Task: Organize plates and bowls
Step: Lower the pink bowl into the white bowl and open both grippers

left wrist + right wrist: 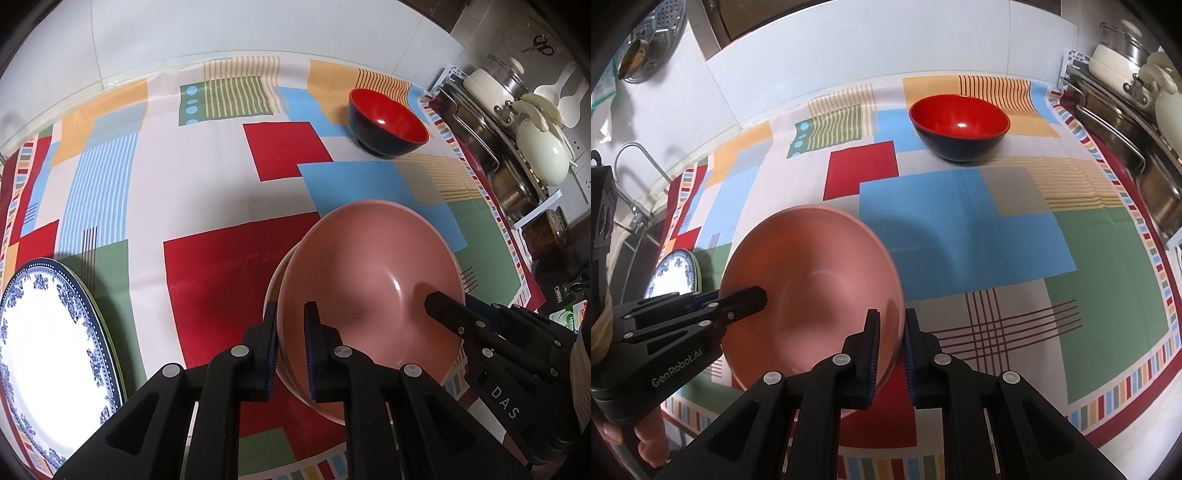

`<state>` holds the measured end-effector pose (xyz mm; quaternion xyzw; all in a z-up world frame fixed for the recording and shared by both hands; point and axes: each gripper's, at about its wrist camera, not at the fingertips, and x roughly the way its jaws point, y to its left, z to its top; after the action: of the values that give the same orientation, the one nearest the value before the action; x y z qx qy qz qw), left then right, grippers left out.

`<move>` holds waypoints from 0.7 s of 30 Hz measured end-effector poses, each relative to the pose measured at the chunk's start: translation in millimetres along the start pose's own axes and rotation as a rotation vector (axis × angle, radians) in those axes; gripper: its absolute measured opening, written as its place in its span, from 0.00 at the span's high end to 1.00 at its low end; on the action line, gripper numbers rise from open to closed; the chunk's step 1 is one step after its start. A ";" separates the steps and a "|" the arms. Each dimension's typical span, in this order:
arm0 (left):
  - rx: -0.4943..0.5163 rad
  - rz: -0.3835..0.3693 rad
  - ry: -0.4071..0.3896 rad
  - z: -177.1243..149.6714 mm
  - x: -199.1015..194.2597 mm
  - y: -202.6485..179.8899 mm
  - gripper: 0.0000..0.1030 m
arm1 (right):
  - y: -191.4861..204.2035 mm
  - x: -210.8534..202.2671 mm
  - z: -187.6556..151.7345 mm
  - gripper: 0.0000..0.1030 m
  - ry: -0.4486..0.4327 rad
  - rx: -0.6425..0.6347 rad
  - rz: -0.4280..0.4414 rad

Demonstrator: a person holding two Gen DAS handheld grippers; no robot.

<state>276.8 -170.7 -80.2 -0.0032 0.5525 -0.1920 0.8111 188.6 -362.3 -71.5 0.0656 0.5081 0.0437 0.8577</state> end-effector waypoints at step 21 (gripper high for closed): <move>0.041 -0.042 -0.003 0.2 -7.0 -9.0 0.48 | 0.5 3.7 -1.2 0.66 0.011 -0.012 0.029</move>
<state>272.0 -176.9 -71.9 0.0017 0.5471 -0.2205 0.8075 189.3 -361.2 -75.2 0.0675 0.5116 0.0598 0.8545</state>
